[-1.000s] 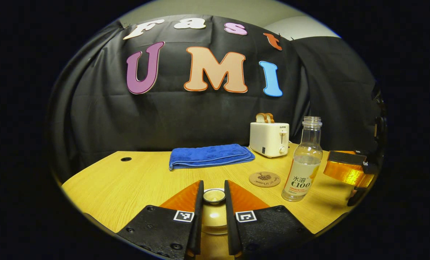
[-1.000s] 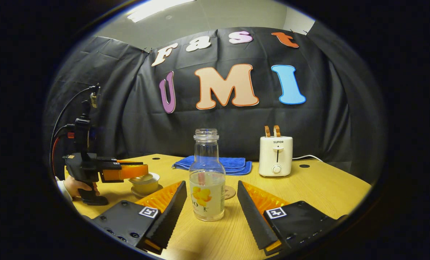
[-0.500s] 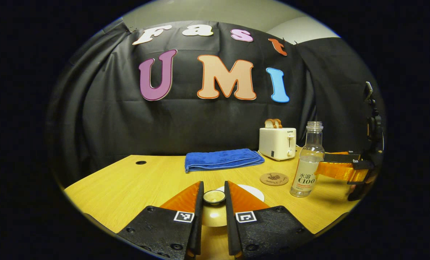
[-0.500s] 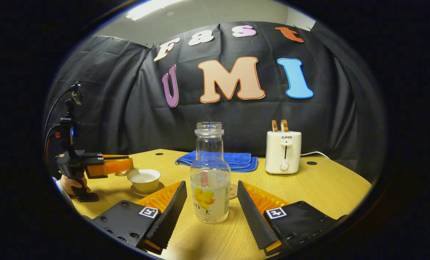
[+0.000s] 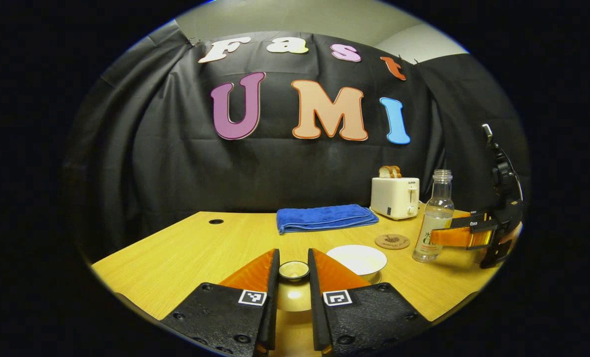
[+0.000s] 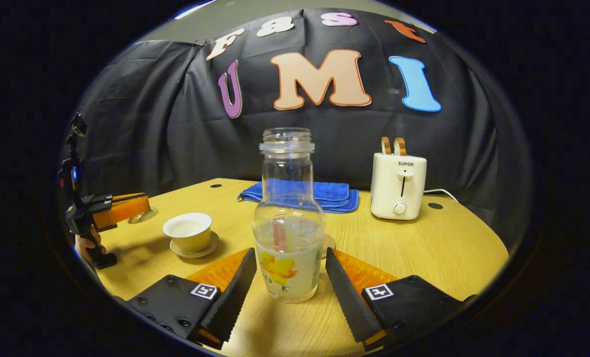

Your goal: Open the teacup lid with one hand, grasp the water bottle and pour water into the teacup with the other hand; after pouring, place the water bottle on the coaster and then close the teacup lid.

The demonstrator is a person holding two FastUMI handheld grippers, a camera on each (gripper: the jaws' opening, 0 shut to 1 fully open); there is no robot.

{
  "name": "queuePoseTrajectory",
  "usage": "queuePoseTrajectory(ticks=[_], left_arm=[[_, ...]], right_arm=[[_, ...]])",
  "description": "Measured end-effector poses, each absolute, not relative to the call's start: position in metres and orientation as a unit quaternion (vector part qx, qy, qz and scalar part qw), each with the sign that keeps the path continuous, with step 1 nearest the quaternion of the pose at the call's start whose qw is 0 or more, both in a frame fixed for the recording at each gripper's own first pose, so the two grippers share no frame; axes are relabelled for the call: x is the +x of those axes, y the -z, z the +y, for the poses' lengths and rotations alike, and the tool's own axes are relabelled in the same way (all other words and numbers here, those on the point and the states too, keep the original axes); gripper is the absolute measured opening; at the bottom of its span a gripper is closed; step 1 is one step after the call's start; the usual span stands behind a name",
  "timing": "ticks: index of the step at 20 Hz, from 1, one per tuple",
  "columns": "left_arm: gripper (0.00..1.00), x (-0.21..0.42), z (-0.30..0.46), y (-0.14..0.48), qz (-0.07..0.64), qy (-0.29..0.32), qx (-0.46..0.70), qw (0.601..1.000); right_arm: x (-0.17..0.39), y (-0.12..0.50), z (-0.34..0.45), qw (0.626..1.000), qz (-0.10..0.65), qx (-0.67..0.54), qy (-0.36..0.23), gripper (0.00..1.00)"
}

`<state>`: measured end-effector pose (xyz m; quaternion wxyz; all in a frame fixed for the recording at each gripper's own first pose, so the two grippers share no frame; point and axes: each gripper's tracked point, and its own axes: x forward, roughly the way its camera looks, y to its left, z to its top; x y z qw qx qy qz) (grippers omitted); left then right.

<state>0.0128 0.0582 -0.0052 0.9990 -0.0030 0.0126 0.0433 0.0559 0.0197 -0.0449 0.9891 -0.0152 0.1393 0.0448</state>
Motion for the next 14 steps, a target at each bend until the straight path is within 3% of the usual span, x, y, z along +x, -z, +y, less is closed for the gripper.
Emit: queuePoseTrajectory(ticks=[3,4,5,6,7,8,14], left_arm=[[0.27,0.0065,0.0608,0.0029,0.006,-0.048,-0.005,0.999],[0.27,0.0063,0.0609,0.0028,0.005,-0.049,-0.005,0.999],[0.27,0.0063,0.061,0.0034,0.006,-0.048,-0.004,0.999],[0.27,0.0057,0.0609,0.0042,0.007,-0.048,-0.004,0.999],[0.27,0.0064,0.0615,0.004,0.007,-0.048,-0.003,0.999],[0.27,0.0055,0.0612,0.0025,0.005,-0.047,-0.003,0.999],[0.27,0.0055,0.0632,0.0018,0.001,-0.049,-0.002,0.999]], right_arm=[[0.0616,0.0466,0.0224,0.988,0.143,-0.02,-0.046,0.92],[0.0614,0.0473,0.0227,0.988,0.145,-0.021,-0.041,0.87],[0.0624,0.0481,0.0219,0.988,0.148,-0.022,-0.036,0.92],[0.0642,0.0482,0.0225,0.988,0.15,-0.023,-0.036,0.87],[0.0649,0.0477,0.021,0.988,0.15,-0.025,-0.034,0.88],[0.0674,0.0469,0.0216,0.988,0.149,-0.027,-0.033,0.82],[0.0639,0.0444,0.0202,0.986,0.143,-0.08,-0.01,0.79]])
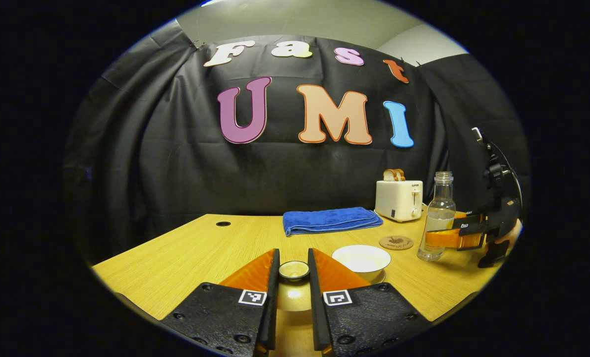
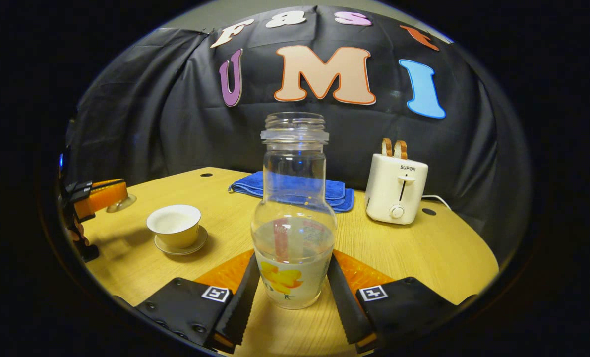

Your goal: Open the teacup lid with one hand, grasp the water bottle and pour water into the teacup with the other hand; after pouring, place the water bottle on the coaster and then close the teacup lid.

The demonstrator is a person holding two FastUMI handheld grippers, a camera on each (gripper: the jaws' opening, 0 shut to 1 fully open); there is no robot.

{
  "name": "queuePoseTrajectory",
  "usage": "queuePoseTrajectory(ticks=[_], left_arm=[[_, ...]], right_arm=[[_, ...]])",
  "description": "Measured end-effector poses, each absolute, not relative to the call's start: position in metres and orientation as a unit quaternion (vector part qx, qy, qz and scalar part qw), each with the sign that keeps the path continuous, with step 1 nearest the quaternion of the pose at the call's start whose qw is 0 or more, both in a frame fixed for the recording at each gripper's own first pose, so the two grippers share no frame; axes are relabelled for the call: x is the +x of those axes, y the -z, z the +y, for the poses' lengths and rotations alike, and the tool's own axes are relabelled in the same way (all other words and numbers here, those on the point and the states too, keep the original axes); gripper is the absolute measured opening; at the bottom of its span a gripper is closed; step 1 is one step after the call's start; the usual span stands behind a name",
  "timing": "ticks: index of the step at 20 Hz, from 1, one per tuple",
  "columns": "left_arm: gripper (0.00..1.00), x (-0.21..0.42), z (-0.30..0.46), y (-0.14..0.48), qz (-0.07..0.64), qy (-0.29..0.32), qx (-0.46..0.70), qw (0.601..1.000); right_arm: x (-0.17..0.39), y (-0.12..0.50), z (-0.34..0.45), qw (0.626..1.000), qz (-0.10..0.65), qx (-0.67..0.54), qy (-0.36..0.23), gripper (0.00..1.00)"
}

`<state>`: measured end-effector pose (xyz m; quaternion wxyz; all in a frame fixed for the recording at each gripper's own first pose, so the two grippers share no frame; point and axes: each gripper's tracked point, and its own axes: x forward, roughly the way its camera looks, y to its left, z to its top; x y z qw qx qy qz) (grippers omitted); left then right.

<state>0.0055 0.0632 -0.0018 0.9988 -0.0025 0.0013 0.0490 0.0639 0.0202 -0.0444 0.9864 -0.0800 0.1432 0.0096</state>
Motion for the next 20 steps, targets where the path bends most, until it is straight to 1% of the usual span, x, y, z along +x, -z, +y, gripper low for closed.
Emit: queuePoseTrajectory(ticks=[4,9,15,20], left_arm=[[0.27,0.006,0.064,0.002,0.002,-0.049,-0.002,0.999],[0.27,0.005,0.064,0.002,0.001,-0.049,-0.003,0.999],[0.27,0.003,0.078,0.002,0.0,-0.064,-0.014,0.998],[0.27,0.0,0.091,0.002,0.001,-0.081,-0.009,0.997]], right_arm=[[0.066,0.039,0.019,0.976,0.154,-0.156,0.0,0.79],[0.068,0.029,0.009,0.953,0.157,-0.259,0.022,0.79],[0.077,0.017,0.0,0.904,0.153,-0.398,0.042,0.79],[0.084,0.024,0.01,0.858,0.157,-0.488,0.037,0.78]])
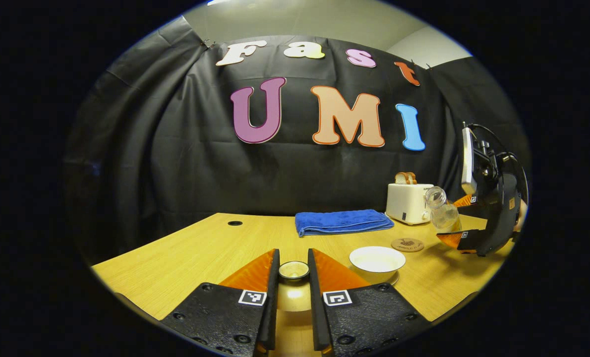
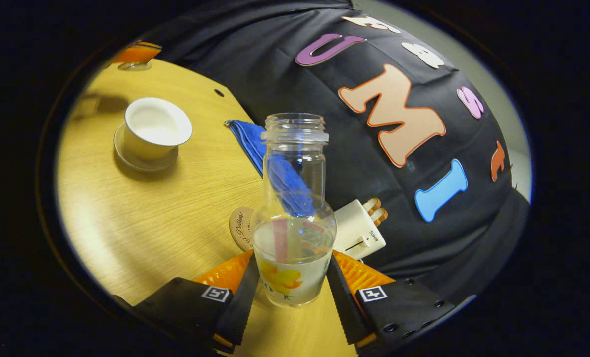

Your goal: Open the teacup lid with one hand, grasp the water bottle and pour water into the teacup with the other hand; after pouring, place the water bottle on the coaster and then close the teacup lid.

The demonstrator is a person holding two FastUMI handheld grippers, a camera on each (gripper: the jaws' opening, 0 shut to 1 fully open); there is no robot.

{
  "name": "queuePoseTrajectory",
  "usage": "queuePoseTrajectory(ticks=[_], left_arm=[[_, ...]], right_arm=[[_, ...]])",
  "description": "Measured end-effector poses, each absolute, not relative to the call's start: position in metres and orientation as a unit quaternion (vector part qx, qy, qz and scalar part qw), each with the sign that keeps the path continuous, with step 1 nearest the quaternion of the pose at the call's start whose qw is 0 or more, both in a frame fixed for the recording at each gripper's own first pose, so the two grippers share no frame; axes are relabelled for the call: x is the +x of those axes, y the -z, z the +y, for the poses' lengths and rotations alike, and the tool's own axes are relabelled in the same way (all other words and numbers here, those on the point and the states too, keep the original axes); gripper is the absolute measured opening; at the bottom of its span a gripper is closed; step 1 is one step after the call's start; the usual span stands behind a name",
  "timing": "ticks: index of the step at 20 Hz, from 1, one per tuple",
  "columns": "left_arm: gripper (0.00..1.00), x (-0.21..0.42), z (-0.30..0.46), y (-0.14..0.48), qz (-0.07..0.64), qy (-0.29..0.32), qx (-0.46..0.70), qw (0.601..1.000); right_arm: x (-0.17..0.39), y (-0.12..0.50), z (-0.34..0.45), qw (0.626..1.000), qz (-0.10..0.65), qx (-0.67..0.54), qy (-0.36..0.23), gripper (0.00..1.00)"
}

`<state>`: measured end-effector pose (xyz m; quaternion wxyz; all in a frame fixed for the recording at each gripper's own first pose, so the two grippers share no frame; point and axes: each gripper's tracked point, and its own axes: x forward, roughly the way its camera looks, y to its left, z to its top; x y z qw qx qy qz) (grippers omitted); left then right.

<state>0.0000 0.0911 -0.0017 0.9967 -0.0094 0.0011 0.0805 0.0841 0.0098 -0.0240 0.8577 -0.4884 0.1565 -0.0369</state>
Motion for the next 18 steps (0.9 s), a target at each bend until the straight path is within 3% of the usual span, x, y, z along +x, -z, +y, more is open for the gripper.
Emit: queuePoseTrajectory(ticks=[11,18], left_arm=[[0.27,-0.002,0.102,0.002,0.0,-0.09,-0.017,0.996],[0.27,-0.001,0.102,0.002,0.0,-0.089,-0.017,0.996]], right_arm=[[0.097,0.037,0.057,0.774,0.141,-0.618,-0.001,0.8],[0.107,0.033,0.07,0.717,0.113,-0.688,0.007,0.78]])
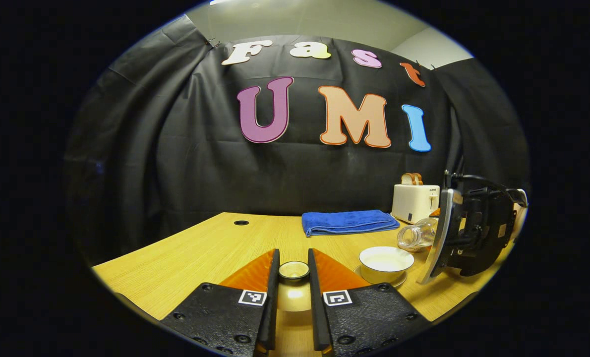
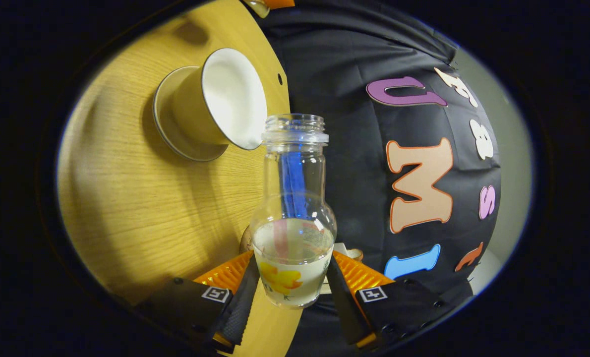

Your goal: Open the teacup lid with one hand, grasp the water bottle and pour water into the teacup with the other hand; after pouring, place the water bottle on the coaster and then close the teacup lid.

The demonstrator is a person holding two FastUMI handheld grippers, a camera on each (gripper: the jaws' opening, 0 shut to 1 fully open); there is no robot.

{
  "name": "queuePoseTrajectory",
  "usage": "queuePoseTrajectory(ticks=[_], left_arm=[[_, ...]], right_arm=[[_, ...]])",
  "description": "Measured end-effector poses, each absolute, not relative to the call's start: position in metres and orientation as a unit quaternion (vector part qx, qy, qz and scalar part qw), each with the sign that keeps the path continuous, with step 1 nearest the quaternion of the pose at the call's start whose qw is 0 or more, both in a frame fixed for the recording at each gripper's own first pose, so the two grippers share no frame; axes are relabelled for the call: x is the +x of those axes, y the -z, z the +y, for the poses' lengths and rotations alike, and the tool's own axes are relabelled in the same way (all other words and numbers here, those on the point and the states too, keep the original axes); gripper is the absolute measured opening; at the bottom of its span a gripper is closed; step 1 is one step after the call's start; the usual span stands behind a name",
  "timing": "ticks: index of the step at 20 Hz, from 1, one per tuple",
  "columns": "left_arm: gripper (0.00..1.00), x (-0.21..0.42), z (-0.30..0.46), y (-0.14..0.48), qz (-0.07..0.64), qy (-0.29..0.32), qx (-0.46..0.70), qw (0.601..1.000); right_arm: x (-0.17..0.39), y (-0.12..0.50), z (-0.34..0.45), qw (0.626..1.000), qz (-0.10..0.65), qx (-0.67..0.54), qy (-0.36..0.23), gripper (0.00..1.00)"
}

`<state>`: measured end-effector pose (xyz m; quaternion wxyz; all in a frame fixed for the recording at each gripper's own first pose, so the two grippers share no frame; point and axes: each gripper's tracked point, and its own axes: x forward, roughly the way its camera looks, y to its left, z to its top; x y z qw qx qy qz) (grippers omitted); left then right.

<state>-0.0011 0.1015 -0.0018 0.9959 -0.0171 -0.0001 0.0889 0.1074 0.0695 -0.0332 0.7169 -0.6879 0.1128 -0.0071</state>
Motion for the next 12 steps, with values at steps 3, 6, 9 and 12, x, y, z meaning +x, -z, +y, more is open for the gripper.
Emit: queuePoseTrajectory(ticks=[3,6,9,12], left_arm=[[0.27,-0.0016,0.1013,0.0022,0.0,-0.088,-0.017,0.996],[0.27,-0.0015,0.1009,0.0022,0.001,-0.088,-0.017,0.996],[0.27,-0.0017,0.1006,0.0027,0.0,-0.087,-0.017,0.996],[0.27,-0.0018,0.1004,0.0016,0.0,-0.087,-0.017,0.996]], right_arm=[[0.1084,0.0292,0.0737,0.697,0.103,-0.709,0.006,0.8],[0.1106,0.0268,0.0736,0.677,0.094,-0.73,0.005,0.77],[0.1103,0.0245,0.0763,0.664,0.085,-0.743,0.004,0.8],[0.1108,0.0214,0.0774,0.654,0.076,-0.753,0.007,0.79]])
